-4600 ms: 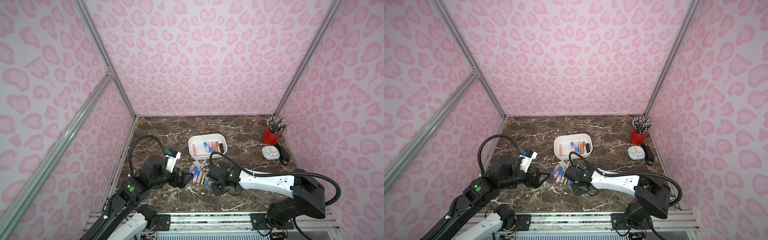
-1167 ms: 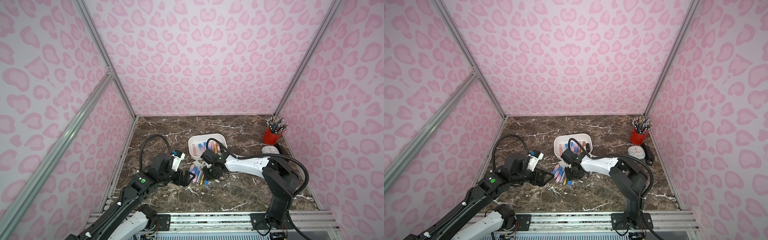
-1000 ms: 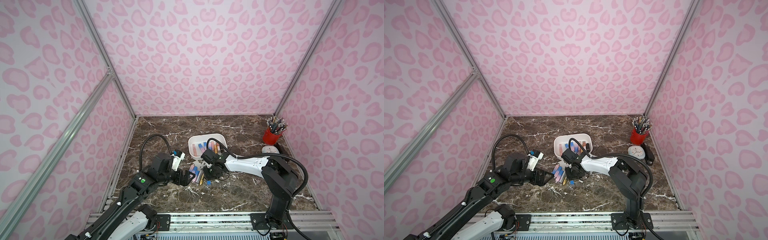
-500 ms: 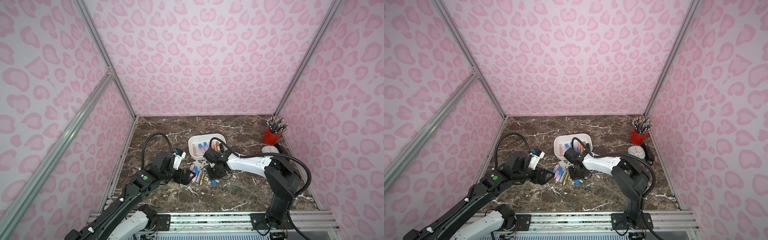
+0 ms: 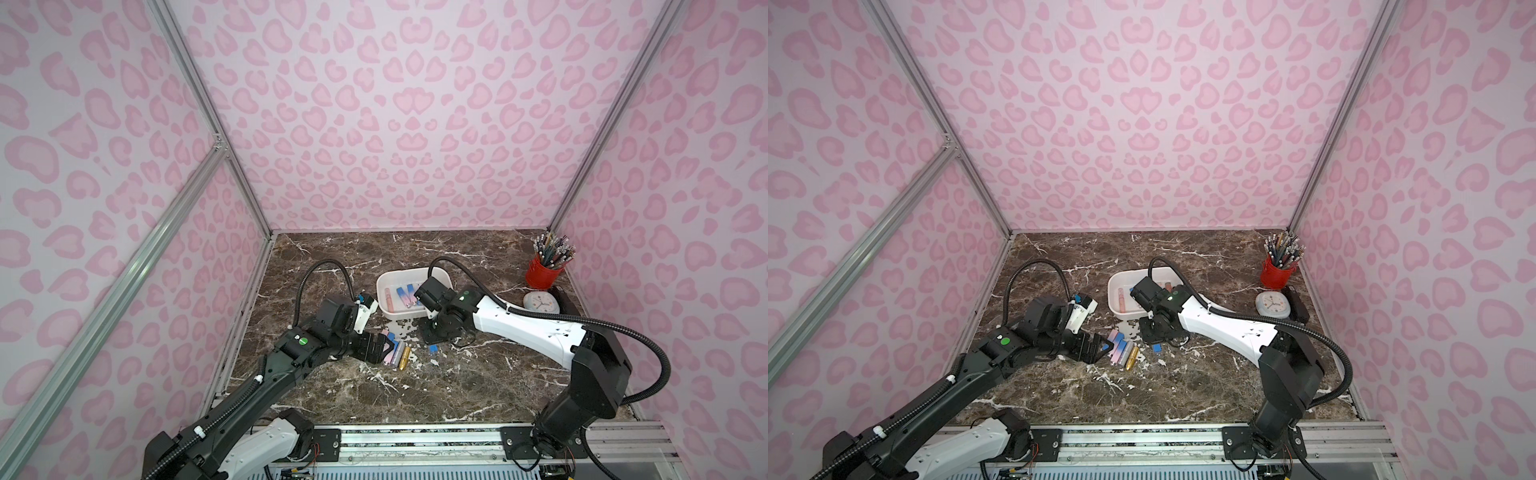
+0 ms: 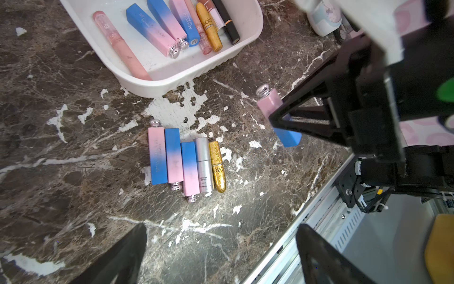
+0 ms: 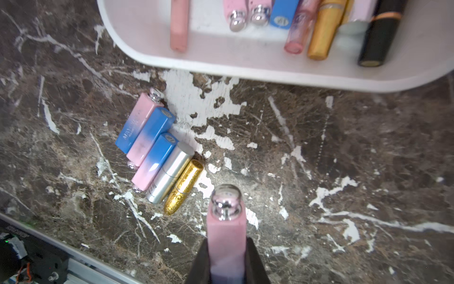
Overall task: Put the lipstick into the storage box
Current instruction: Place the lipstick in the storage box.
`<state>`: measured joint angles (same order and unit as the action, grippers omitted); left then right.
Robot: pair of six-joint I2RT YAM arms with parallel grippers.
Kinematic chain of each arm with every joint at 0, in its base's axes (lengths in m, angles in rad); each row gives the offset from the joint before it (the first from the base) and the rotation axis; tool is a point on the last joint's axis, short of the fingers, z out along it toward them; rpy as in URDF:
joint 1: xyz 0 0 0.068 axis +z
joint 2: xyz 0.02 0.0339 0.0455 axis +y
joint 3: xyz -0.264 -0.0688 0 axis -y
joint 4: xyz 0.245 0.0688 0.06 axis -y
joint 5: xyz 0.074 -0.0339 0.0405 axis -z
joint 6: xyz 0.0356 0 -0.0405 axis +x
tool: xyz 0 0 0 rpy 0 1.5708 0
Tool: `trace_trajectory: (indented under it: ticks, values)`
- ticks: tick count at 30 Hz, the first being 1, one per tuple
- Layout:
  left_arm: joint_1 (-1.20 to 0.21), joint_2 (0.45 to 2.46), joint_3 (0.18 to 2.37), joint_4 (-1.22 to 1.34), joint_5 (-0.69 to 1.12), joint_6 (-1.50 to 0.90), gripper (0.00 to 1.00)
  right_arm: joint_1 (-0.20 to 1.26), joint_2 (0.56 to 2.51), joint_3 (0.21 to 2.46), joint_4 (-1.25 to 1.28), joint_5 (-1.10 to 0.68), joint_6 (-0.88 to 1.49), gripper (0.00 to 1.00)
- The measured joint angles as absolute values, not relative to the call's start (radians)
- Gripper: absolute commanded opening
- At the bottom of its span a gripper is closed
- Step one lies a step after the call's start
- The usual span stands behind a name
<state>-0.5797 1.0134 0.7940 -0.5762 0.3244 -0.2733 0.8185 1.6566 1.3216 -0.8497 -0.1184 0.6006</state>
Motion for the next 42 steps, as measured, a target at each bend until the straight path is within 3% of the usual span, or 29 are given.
trace_trajectory:
  ticks: [10, 26, 34, 42]
  values:
    - [-0.569, 1.106, 0.853, -0.571, 0.313, -0.241, 0.97, 0.666, 1.771, 1.578, -0.907, -0.115, 0.515, 0.17]
    - [-0.541, 1.225, 0.909, -0.570, 0.281, -0.216, 0.96, 0.541, 2.272, 2.046, -0.932, -0.233, 0.397, 0.18]
    - [-0.525, 1.242, 0.894, -0.567, 0.270, -0.224, 0.95, 0.522, 2.386, 2.118, -0.957, -0.281, 0.370, 0.27]
    - [-0.519, 1.280, 0.888, -0.564, 0.261, -0.235, 0.94, 0.509, 2.344, 2.133, -0.986, -0.296, 0.334, 0.36]
